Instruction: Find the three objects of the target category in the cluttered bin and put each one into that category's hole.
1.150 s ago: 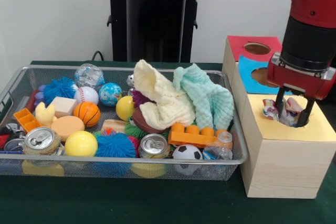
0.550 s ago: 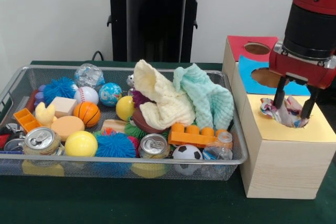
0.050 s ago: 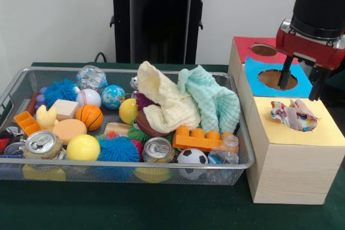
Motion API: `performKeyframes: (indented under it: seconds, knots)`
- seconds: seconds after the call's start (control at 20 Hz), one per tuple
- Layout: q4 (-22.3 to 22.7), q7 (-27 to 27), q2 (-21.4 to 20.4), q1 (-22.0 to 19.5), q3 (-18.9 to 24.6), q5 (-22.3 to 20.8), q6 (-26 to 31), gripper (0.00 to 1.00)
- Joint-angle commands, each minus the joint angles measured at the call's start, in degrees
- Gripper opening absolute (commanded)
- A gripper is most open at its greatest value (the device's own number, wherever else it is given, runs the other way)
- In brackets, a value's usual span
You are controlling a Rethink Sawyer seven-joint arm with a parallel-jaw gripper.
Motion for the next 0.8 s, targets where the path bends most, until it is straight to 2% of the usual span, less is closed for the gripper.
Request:
performKeyframes:
  seconds: [0.05,0.4,0.65,0.8]
  knots:
    - [2.21,4.84,-1.63,-1.6,2.15,-0.29,5.19,1.0]
    - [2.39,4.36,0.95,-3.1,2.23,-1.42,-1.35,1.0]
    - [4.06,3.31,0.4,-3.58,2.68,-2.14,-5.0,1.0]
    - [3.97,2.58,0.32,-3.96,2.86,-2.51,-5.16,1.0]
